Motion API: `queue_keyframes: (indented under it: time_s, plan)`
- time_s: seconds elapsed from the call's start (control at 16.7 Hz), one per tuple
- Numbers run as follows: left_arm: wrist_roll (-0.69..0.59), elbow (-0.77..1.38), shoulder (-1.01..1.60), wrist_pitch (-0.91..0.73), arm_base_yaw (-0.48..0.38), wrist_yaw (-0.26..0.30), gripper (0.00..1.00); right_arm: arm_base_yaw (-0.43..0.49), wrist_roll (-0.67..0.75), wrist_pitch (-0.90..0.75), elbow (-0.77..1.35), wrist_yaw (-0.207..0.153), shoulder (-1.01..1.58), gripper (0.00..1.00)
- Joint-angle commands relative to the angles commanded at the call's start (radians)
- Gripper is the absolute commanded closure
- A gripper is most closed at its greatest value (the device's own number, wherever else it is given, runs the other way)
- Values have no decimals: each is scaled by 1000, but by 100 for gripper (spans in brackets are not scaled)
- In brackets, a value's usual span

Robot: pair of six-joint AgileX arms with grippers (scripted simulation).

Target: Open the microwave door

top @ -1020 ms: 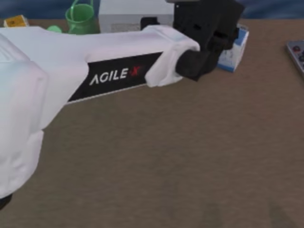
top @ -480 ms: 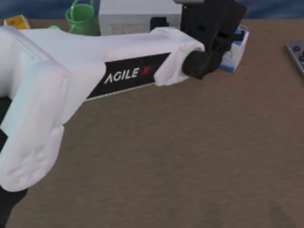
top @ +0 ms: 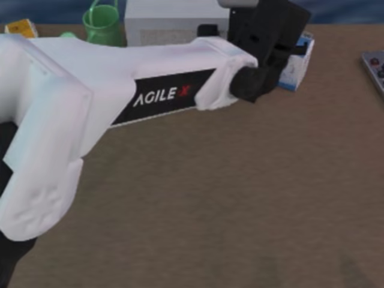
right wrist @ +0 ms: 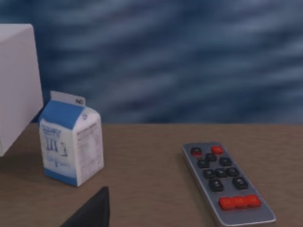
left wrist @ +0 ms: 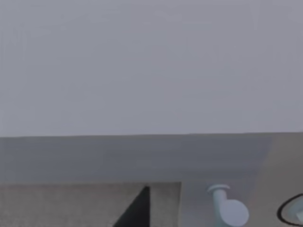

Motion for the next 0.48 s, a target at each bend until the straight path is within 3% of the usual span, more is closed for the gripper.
queue_keyframes:
  time_s: [0.24, 0.48]
  plan:
    - [0, 0, 0, 0, 0, 0, 98, 0, 0, 0, 0, 0, 0, 0]
    - [0, 0, 0, 0, 0, 0, 100, 0, 0, 0, 0, 0, 0, 0]
